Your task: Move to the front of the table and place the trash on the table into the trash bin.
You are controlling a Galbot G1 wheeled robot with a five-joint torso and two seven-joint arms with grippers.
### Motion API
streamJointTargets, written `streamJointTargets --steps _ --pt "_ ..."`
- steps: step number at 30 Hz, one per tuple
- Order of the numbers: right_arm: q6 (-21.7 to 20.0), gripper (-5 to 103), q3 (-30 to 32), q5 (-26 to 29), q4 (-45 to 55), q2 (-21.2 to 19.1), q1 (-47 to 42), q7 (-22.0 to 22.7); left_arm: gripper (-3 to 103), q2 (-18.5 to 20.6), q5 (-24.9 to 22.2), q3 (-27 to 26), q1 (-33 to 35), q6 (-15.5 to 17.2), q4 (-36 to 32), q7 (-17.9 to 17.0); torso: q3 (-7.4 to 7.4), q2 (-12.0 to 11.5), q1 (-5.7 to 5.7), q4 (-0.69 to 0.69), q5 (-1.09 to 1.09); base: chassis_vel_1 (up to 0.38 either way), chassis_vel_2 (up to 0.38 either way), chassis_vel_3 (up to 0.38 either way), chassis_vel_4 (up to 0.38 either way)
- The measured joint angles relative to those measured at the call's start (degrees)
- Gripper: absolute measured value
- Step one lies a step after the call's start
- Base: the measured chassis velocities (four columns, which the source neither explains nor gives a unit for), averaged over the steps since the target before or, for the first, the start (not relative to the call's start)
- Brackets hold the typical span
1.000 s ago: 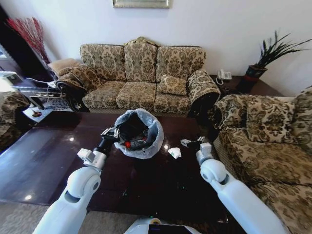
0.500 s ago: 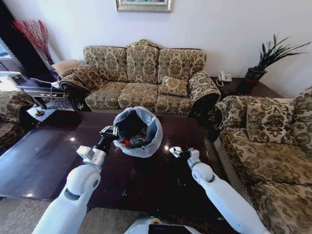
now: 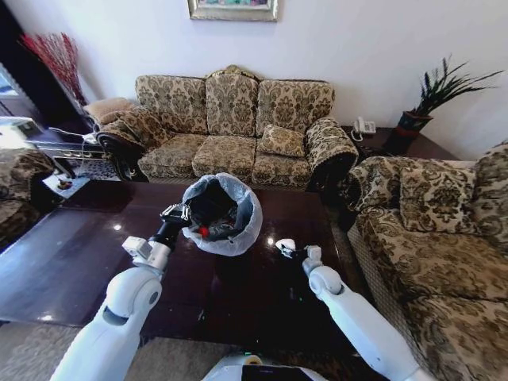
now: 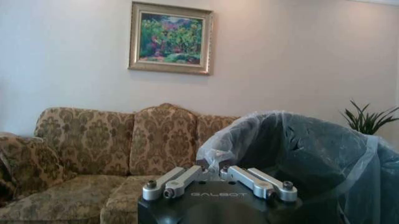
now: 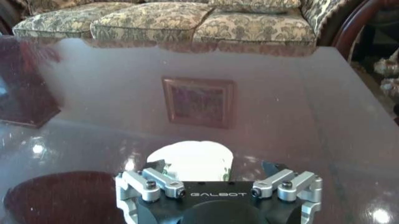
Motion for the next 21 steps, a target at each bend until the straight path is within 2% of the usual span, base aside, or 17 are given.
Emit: streamJointTargets --steps 2,3,4,5,6,8,9,10,11,14,15,16,17,19,20,21 --pt "0.06 102 0.0 -0.06 -0.19 0.1 0.01 -0.25 3 0.06 0.0 0.07 -0.06 0.01 0.0 0.0 0.0 0.0 0.0 0.0 0.0 0.0 0.0 0.0 0.0" --pt "0.23 93 -0.01 -0.38 -0.89 0.48 0.14 -0.95 3 0.34 0.0 0.14 -0.08 0.01 -0.06 0.02 0.0 0.0 0.0 0.0 0.0 0.0 0.0 0.0 0.0" --pt "0.38 88 -0.06 -0.61 -1.3 0.72 0.27 -1.2 3 0.56 -0.04 0.13 -0.01 0.03 -0.2 0.04 -0.01 0.01 -0.01 0.0 0.0 0.0 0.0 0.0 0.0" --pt "0.38 88 -0.06 -0.61 -1.3 0.72 0.27 -1.2 3 0.56 -0.04 0.13 -0.01 0.03 -0.2 0.04 -0.01 0.01 -0.01 0.0 0.0 0.0 0.0 0.0 0.0" --pt "0.47 83 -0.1 -0.76 -1.56 0.91 0.37 -1.36 3 0.71 -0.08 0.1 0.08 0.04 -0.29 0.04 -0.01 0.01 -0.01 0.0 0.0 0.0 0.0 0.0 0.0" --pt "0.64 83 -0.19 -0.94 -1.92 1.18 0.49 -1.61 3 0.9 -0.17 -0.02 0.18 0.05 -0.34 0.07 -0.01 0.01 -0.01 0.0 0.0 0.0 0.0 0.0 0.0" --pt "0.8 72 -0.32 -1.08 -2.2 1.38 0.57 -1.83 3 0.99 -0.2 -0.18 0.23 0.05 -0.34 0.06 -0.01 0.01 -0.01 0.0 0.0 0.0 0.0 0.0 0.0" --pt "0.85 72 -0.42 -1.13 -2.36 1.54 0.65 -1.91 3 1.04 -0.2 -0.26 0.26 0.05 -0.32 0.06 -0.01 0.01 -0.01 0.0 0.0 0.0 0.0 0.0 0.0" --pt "0.87 61 -0.49 -1.16 -2.51 1.65 0.7 -1.92 3 1.05 -0.24 -0.32 0.26 0.05 -0.3 0.06 -0.01 0.01 -0.01 0.01 0.0 0.0 0.0 0.0 0.0" --pt "0.88 61 -0.64 -1.15 -2.53 1.75 0.75 -1.93 3 1.05 -0.31 -0.37 0.24 0.05 -0.23 0.07 -0.01 0.01 -0.01 0.01 0.02 0.0 0.0 0.0 0.0" --pt "0.89 50 -0.78 -1.09 -2.49 1.78 0.76 -1.94 3 1.07 -0.36 -0.38 0.15 0.05 -0.16 0.07 -0.01 0.01 -0.01 0.01 0.03 0.0 0.0 0.0 0.0" --pt "0.89 50 -0.88 -1.01 -2.41 1.78 0.76 -1.89 3 1.08 -0.4 -0.38 0.08 0.05 -0.15 0.07 0.0 0.01 0.0 0.02 0.03 0.0 0.0 0.0 0.0" --pt "0.89 39 -0.95 -0.95 -2.31 1.78 0.73 -1.83 3 1.05 -0.48 -0.38 0.01 0.05 -0.15 0.08 0.0 0.01 0.0 0.02 0.03 0.0 0.0 0.0 0.0" --pt "0.89 39 -1.03 -0.9 -2.2 1.79 0.67 -1.7 3 0.97 -0.62 -0.37 -0.08 0.02 -0.15 0.1 0.0 0.01 0.0 0.02 0.03 0.0 0.0 0.0 0.0" --pt "0.86 28 -1.14 -0.88 -1.95 1.76 0.59 -1.47 3 0.79 -0.82 -0.27 -0.13 -0.06 -0.1 0.14 0.0 0.01 0.0 0.02 0.03 0.0 0.0 0.0 0.0" --pt "0.79 28 -1.2 -0.84 -1.72 1.69 0.53 -1.27 3 0.66 -0.91 -0.15 -0.14 -0.11 -0.05 0.21 0.0 0.01 0.0 0.02 0.03 0.0 0.0 0.0 0.0"
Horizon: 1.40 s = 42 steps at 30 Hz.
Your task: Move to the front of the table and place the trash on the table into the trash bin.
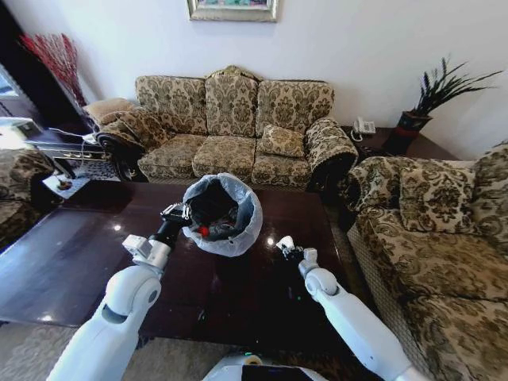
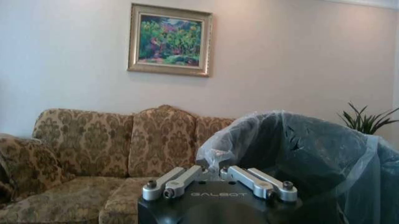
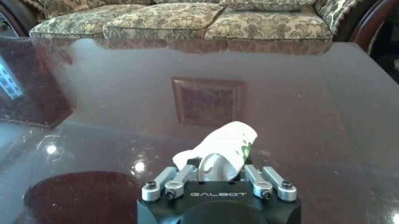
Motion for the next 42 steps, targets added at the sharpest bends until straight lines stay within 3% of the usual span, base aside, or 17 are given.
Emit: streamJointTargets --steps 2,3,5,8,15,19,20,23,27,33,39,42 --pt "-0.02 28 -0.02 0.02 0.13 -0.04 -0.03 0.13 3 -0.08 -0.02 0.06 -0.01 -0.03 0.05 0.07 0.0 0.0 0.0 0.0 0.0 0.0 0.0 0.0 0.0" --pt "-0.09 19 -0.02 0.05 0.51 -0.18 -0.11 0.54 3 -0.27 -0.02 0.18 -0.01 -0.09 0.17 0.25 0.0 0.0 0.0 0.0 0.0 0.0 0.0 0.0 0.0" --pt "-0.11 19 0.02 0.07 0.8 -0.29 -0.14 0.9 3 -0.35 -0.02 0.23 -0.01 -0.11 0.22 0.32 0.01 0.0 0.0 0.0 0.0 0.0 0.0 0.0 0.0" --pt "0.2 7 1.03 0.15 2.46 -0.8 -0.17 2.6 3 -0.44 -0.05 0.27 0.02 -0.28 0.47 0.45 0.01 -0.01 0.01 -0.02 -0.01 0.0 0.0 0.0 0.0" --pt "1.57 5 3.86 1.08 11.43 -3.85 1.54 6.23 3 -0.06 -0.11 0.95 -0.21 -0.42 0.87 0.64 0.01 -0.01 0.01 -0.02 -0.01 0.0 0.0 0.0 0.0" --pt "-0.47 5 4.36 8.67 23.3 -9.32 6.78 10.89 3 1.27 -0.48 2.0 -2.06 -0.21 2.4 0.72 0.01 -0.01 0.01 -0.02 -0.02 0.0 0.0 0.0 0.0" --pt "-0.47 5 4.36 8.67 23.3 -9.32 6.78 10.89 3 1.27 -0.48 2.0 -2.06 -0.21 2.4 0.72 0.01 -0.01 0.01 -0.02 -0.02 0.0 0.0 0.0 0.0" --pt "-1.82 5 4.82 15.36 30.42 -13.58 12.68 11.8 3 3.58 -2.23 2.81 -4.14 0.82 3.93 0.66 0.01 -0.01 0.01 -0.01 -0.02 0.0 0.0 0.0 0.0" --pt "-0.7 5 4.49 20.88 34.32 -17.15 18.99 11.37 3 7.64 -4.85 4.02 -8.26 2.78 5.42 0.44 0.0 -0.01 0.01 -0.01 -0.02 0.0 0.0 0.0 0.0" --pt "-1.23 5 1.68 26.58 36.84 -17.73 26.98 7.18 3 12.93 -8.11 8.54 -17.69 4.48 9.27 0.34 0.0 -0.01 0.01 -0.02 0.0 0.0 0.0 0.0 0.0" --pt "-3.21 5 -3.07 30.23 38.57 -17.33 33.07 4.73 3 14.48 -12.33 13.89 -24.54 7.18 11.47 -0.8 0.01 -0.01 0.02 -0.02 -0.03 0.0 0.0 0.0 0.0" --pt "-3.65 5 -8.61 32.0 38.89 -17.78 36.36 4.99 3 15.1 -13.72 16.57 -27.43 8.39 12.41 -0.85 0.0 -0.01 0.01 -0.02 0.0 0.0 0.0 0.0 0.0"
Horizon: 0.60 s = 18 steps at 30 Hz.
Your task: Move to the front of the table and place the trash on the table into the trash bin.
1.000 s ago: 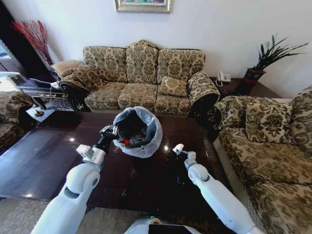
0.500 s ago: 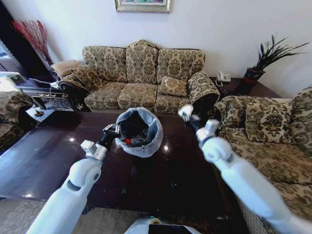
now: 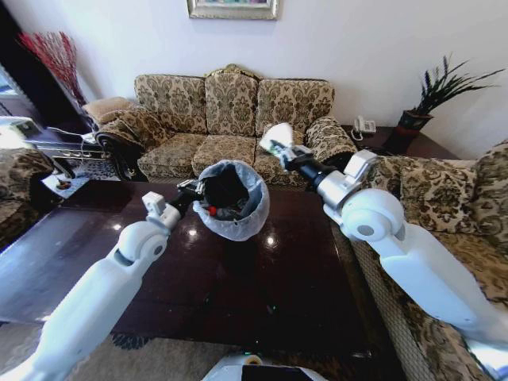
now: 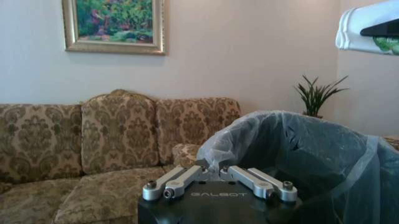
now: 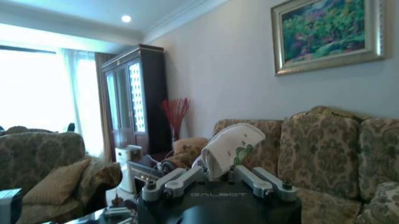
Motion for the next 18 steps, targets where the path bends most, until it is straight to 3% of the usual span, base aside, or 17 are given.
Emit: streamJointTargets --steps 4,11,12,13,14,16,18 --pt "-1.39 5 -4.26 0.62 0.5 -0.15 1.97 0.28 3 0.25 -2.56 1.7 -1.82 1.4 0.01 -0.25 0.0 0.0 0.0 0.0 -0.02 0.0 0.0 0.0 0.0" --pt "-3.57 2 -9.5 -0.83 0.51 0.3 3.4 3.12 3 0.14 -2.89 2.15 -2.29 1.69 -0.07 -0.56 0.0 0.0 -0.01 0.0 0.0 0.0 0.0 0.0 0.0" --pt "-3.69 10 -10.07 -0.94 0.34 0.49 3.71 3.72 3 0.13 -2.89 2.04 -2.1 1.69 -0.2 -0.56 0.0 0.0 -0.01 0.0 0.0 0.0 0.0 0.0 0.0" --pt "-3.78 10 -10.41 -1.02 0.16 0.65 4.06 4.02 3 0.13 -2.89 1.87 -1.88 1.71 -0.38 -0.56 0.0 0.0 0.0 0.0 -0.01 0.0 0.0 0.0 0.0" --pt "-3.84 20 -10.69 -1.08 -0.01 0.72 4.43 4.13 3 0.12 -2.88 1.63 -1.66 1.73 -0.56 -0.57 0.0 0.0 0.0 0.01 -0.01 0.0 0.0 0.0 0.0" --pt "-3.86 20 -10.89 -1.09 -0.12 0.75 4.65 4.18 3 0.1 -2.88 1.46 -1.54 1.74 -0.65 -0.59 0.0 0.0 0.0 0.01 -0.01 0.0 0.0 0.0 0.0" --pt "-3.87 37 -11.52 -1.09 -0.72 0.77 5.35 4.3 3 -0.22 -2.79 0.85 -0.94 1.74 -0.97 -1.21 -0.01 0.0 -0.01 0.0 -0.01 0.0 0.0 0.0 0.0"
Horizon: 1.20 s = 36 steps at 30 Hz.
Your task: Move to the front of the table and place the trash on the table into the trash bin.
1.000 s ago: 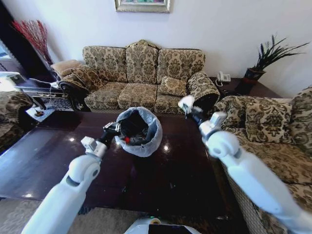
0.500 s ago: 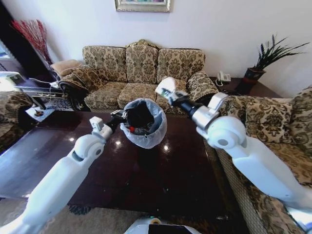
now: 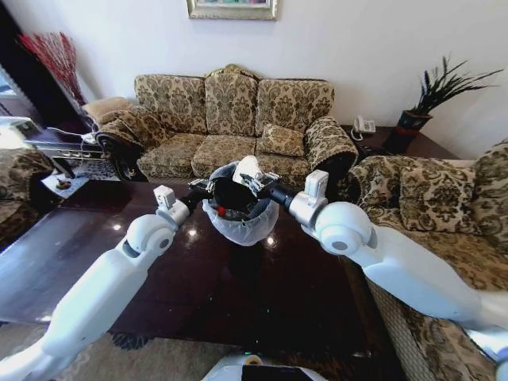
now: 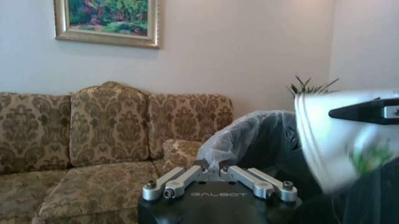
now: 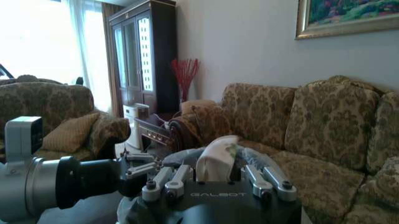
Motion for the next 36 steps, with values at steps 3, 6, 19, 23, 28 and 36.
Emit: streamJointTargets --steps 3,6,19,23,28,36 --pt "0.02 47 -0.2 0.0 -0.41 0.0 0.12 0.01 3 -0.22 0.14 -0.37 0.38 0.0 -0.06 -0.21 0.0 0.0 0.0 0.0 0.0 0.0 0.0 0.0 0.0" --pt "0.15 53 -0.42 -0.15 -0.79 0.06 0.12 0.22 3 -0.29 0.18 -0.5 0.54 0.0 -0.18 -0.23 0.0 0.0 0.0 0.0 0.0 0.0 0.0 0.0 0.0" --pt "3.6 95 8.82 -6.35 -3.12 -3.15 -3.51 3.49 3 -0.9 1.8 -4.63 5.44 -0.01 -2.0 -0.21 0.0 0.0 0.0 0.01 0.0 0.0 0.0 0.0 0.0" --pt "2.77 100 13.48 -13.08 -0.35 -6.9 -12.2 4.64 3 -0.96 2.59 -6.8 8.41 -0.37 -3.82 -0.6 -0.01 0.01 -0.01 -0.02 0.03 0.0 0.0 0.0 0.0" --pt "1.82 100 17.85 -12.4 1.54 -7.78 -16.38 5.44 3 -0.7 2.61 -8.14 10.89 -0.41 -6.01 -1.16 0.0 0.0 0.0 -0.01 0.0 0.006 0.001 -0.011 0.0" --pt "1.47 100 22.86 -12.37 1.56 -7.44 -18.9 6.31 3 -0.04 2.53 -10.55 14.01 -0.51 -8.73 -2.01 0.0 0.0 0.0 -0.01 0.01 0.11 0.012 -0.121 -0.037"
